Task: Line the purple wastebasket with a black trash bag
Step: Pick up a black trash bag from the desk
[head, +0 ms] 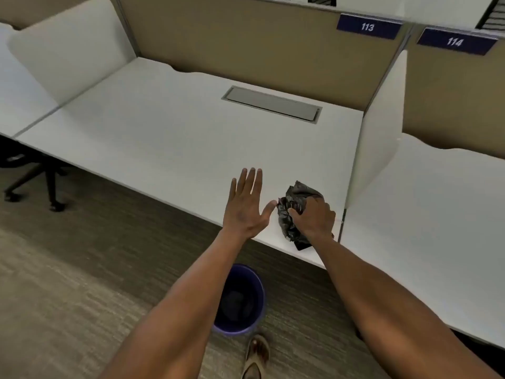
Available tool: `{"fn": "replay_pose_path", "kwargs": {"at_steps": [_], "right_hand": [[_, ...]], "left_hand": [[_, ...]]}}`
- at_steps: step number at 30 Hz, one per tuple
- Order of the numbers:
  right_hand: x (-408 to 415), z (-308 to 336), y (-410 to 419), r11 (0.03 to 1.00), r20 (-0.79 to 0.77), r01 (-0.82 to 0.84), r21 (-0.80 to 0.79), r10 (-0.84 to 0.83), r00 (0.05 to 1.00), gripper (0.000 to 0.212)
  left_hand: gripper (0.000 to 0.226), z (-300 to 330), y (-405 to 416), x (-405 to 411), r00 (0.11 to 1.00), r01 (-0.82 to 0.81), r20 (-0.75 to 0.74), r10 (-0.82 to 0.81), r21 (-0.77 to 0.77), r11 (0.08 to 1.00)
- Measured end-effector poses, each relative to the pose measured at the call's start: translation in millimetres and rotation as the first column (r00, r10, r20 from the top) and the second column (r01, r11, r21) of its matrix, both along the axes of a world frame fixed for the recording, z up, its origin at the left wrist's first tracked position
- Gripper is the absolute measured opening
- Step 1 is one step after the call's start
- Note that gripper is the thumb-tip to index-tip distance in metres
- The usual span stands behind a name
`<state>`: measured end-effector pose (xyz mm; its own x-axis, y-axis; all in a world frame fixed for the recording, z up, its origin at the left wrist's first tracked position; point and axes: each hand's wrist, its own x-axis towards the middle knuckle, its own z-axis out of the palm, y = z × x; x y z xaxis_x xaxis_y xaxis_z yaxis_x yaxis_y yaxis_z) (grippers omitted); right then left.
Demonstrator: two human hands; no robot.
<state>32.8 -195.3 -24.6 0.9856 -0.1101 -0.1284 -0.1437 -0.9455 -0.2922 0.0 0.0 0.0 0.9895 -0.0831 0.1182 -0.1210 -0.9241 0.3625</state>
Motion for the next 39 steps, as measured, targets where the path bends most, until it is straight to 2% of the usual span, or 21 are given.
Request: {"fn": "replay_pose_path", "kwargs": {"at_steps": [4, 7, 11, 15, 18, 20, 22, 25, 28, 31, 36, 39], "right_hand": [[2.1, -4.3, -0.3, 1.0, -0.004, 0.003, -0.014, -0.003, 1.0, 0.054], [2.7, -9.3, -3.0, 0.999, -0.005, 0.013, 0.029, -0.013, 1.0, 0.041], [2.2, -9.9, -8.4, 0.984, 0.073, 0.065, 0.164, -0.078, 0.994, 0.029], [2.4, 1.2, -8.9, 0.911, 0.11, 0.187, 0.369, -0.242, 0.964, 0.027], [-2.8, 16.1, -12.2, 0.785, 0.085, 0.292, 0.546, -0.399, 0.913, 0.026], [-13.5, 28.4, -14.1, 0.711, 0.071, 0.299, 0.636, -0.44, 0.895, 0.026], [-25.3, 38.8, -16.6, 0.652, 0.061, 0.268, 0.709, -0.435, 0.898, 0.025], [-43.8, 58.3, -14.6, 0.501, 0.025, 0.195, 0.843, -0.398, 0.917, 0.019], [-59.0, 80.3, -9.7, 0.429, 0.048, 0.116, 0.896, -0.352, 0.935, 0.017], [-75.0, 103.9, 0.4, 0.326, 0.035, 0.081, 0.942, -0.336, 0.941, 0.003], [-109.2, 134.3, 13.5, 0.125, -0.051, 0.09, 0.988, -0.287, 0.956, 0.007], [-132.3, 135.3, 18.6, -0.045, -0.145, 0.138, 0.989, -0.272, 0.951, 0.022]], "left_hand": [[0.09, -7.4, 2.3, -4.5, 0.999, -0.027, -0.037, 0.028, 0.021, 0.999], [0.09, -14.9, 1.4, -9.0, 0.999, -0.026, -0.044, 0.026, 0.004, 1.0], [0.09, -20.3, -2.0, -12.3, 0.997, -0.044, -0.058, 0.043, -0.012, 0.999], [0.092, -14.8, -13.1, -11.1, 0.998, -0.034, -0.055, 0.031, -0.064, 0.997], [0.094, -14.0, -25.3, -17.8, 0.996, -0.059, -0.069, 0.048, -0.18, 0.982], [0.094, -15.6, -31.4, -23.3, 0.993, -0.069, -0.111, 0.043, -0.235, 0.969], [0.092, -16.5, -34.5, -28.9, 0.99, -0.074, -0.136, 0.041, -0.248, 0.966], [0.079, -10.5, -35.3, -33.2, 0.987, -0.103, -0.151, 0.058, -0.311, 0.945], [0.053, 5.8, -32.0, -42.6, 0.988, -0.094, -0.153, 0.026, -0.459, 0.883], [0.044, 23.2, -19.7, -65.9, 0.996, -0.046, -0.089, -0.006, -0.573, 0.818], [0.043, 47.4, 20.0, -120.6, 0.999, 0.035, 0.011, -0.035, -0.554, 0.832], [0.042, 64.3, 50.1, -169.5, 0.975, 0.173, 0.199, -0.097, -0.416, 0.893]]}}
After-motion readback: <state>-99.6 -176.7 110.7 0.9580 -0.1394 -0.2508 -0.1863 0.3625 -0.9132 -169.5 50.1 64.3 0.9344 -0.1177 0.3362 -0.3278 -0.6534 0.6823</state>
